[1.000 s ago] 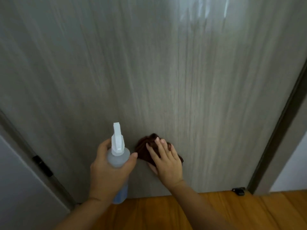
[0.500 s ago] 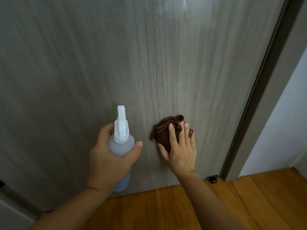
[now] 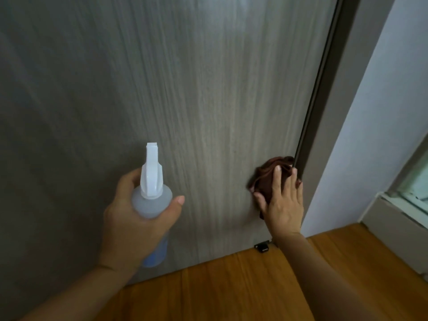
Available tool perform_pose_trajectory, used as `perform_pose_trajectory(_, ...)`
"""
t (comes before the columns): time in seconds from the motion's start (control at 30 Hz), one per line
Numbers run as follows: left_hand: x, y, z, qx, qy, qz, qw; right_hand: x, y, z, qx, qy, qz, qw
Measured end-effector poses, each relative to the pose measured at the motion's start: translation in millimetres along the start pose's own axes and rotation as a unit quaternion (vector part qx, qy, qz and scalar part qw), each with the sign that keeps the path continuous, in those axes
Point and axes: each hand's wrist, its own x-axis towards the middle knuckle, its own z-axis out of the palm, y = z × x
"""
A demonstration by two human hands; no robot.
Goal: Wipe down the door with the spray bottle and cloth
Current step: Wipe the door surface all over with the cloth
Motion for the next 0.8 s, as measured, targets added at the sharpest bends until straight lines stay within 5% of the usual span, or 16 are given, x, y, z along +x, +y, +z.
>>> perform_pose_trajectory(0.37, -14.6, -17.2, 3.0, -0.001, 0.020, -0.027, 0.999, -48.2, -9.7, 40.3, 0.137, -0.064, 0.068, 0.986)
perform_pose_trajectory(0.57, -23.3, -31.3, -15.1, 0.001, 0.033, -0.056, 0.998, -59.0, -48.2, 50.6, 0.236, -0.034, 0.145, 0.960)
perform_pose_trajectory(0.8, -33.2, -51.6, -54.4, 0.023, 0.063, -0.088, 0.994, -73.0, -115.8, 51.8, 0.280, -0.016, 0.137, 0.950)
